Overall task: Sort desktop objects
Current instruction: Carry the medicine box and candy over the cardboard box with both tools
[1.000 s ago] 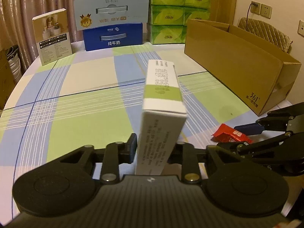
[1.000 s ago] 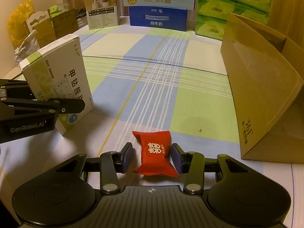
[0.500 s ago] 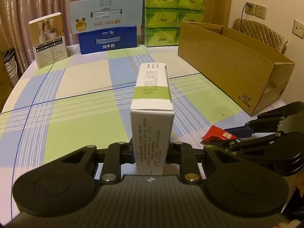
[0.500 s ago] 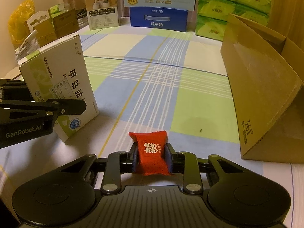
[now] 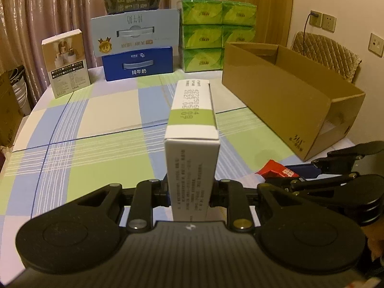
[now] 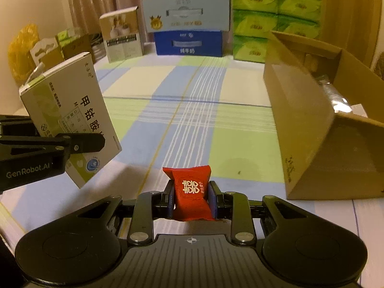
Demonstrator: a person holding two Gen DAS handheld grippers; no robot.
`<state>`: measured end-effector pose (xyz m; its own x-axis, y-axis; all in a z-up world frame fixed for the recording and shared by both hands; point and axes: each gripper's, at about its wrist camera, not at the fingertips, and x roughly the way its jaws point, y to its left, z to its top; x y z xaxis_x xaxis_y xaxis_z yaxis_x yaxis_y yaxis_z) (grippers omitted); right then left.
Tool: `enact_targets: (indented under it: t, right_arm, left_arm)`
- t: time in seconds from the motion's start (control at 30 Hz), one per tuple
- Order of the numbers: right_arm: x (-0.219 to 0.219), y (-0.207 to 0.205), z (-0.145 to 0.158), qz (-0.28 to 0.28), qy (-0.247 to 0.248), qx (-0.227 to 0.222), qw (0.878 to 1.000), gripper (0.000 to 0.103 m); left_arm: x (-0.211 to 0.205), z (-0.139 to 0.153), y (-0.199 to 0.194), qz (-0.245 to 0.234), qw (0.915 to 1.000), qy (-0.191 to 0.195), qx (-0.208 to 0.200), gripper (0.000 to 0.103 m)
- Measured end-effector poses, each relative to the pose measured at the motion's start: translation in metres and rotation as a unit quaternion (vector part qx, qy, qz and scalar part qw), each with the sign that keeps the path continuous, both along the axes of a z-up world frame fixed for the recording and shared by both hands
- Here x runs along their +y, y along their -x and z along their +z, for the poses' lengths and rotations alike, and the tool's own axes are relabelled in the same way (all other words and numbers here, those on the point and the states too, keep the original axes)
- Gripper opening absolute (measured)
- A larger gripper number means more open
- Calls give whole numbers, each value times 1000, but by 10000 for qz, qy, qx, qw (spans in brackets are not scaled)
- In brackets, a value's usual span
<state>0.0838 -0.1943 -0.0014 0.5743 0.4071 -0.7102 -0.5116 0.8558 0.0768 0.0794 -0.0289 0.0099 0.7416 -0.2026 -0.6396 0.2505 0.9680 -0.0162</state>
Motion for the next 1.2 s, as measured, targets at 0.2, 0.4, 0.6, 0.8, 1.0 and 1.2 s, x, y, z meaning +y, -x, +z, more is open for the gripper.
enact_targets:
  t: [0.2,0.4,0.6,0.8,1.0,1.2]
  right_arm:
    - [-15,9,25,-194,-231,-33,9995,25]
    - [-30,17,55,-322,-364,-207,9986,25]
    - [-48,22,80,-432,-471,-401,9971,25]
    - [-69,23,96,-594,-500,-546,9955,25]
    - [-85,22,109,-718,-543,-680,9936,25]
    - [-97,22,115,-835,-599,-735,9920,25]
  left_arm:
    - [-11,20,12,46,10000,45,25,21]
    - [-23,37,24,35,10000,54,44,20]
    - [-37,49,33,-62,9999,85,31,21]
    - [-52,57,36,-160,9998,133,-10,21]
    - [-65,65,33,-244,9996,133,-33,21]
    - [-75,72,32,-325,9994,134,-73,20]
